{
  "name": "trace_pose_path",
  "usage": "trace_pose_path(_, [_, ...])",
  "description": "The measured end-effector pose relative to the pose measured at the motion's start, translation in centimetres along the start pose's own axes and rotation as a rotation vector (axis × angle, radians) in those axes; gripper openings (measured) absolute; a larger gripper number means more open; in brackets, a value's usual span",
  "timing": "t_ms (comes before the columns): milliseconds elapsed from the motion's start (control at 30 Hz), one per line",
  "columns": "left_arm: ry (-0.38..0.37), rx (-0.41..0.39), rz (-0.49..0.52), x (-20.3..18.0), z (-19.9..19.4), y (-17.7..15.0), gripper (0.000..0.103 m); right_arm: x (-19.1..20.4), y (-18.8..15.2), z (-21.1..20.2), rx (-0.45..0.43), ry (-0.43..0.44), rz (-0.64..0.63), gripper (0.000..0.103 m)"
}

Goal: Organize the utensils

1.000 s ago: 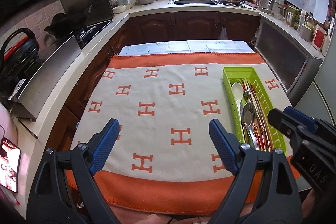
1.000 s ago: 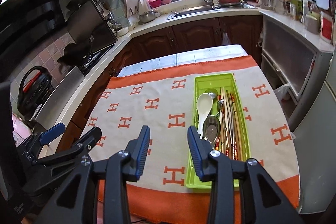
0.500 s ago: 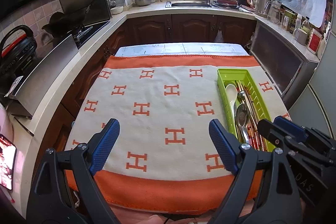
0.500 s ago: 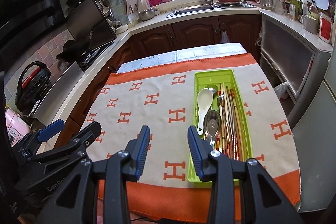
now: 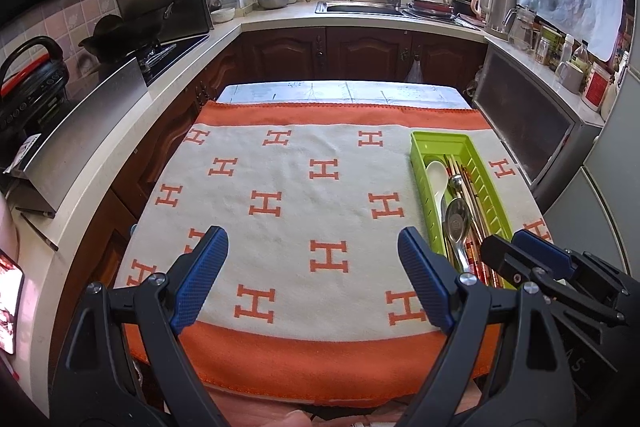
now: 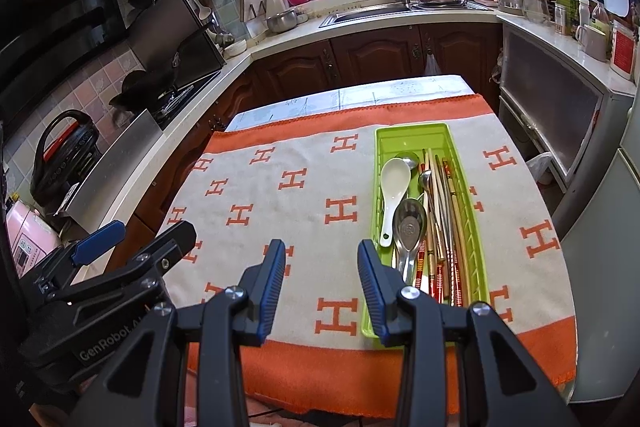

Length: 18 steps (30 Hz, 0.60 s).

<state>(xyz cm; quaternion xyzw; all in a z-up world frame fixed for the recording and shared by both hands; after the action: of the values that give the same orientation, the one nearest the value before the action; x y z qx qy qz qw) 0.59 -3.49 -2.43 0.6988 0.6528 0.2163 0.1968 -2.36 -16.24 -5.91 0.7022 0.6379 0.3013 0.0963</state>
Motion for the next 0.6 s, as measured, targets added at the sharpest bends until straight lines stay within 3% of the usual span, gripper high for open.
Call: trace_pose_path(600, [0.001, 0.013, -0.014, 0.35, 0.34, -0.1, 0.085, 0.23, -0.24, 0.53, 0.015, 0.008, 0.001, 0.038])
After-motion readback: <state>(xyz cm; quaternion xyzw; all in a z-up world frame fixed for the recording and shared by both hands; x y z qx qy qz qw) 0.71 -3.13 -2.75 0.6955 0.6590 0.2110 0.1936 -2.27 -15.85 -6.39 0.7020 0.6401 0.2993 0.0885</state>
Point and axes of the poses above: each gripper's, at about its wrist camera, not at the fingertips, and z roughly the way its jaws point, x to its left, y to its top, the point moved 2 cm from there along z, roughly the way its jaws point, and after that the axes turned 12 degrees about x, right-handed, at the moved point
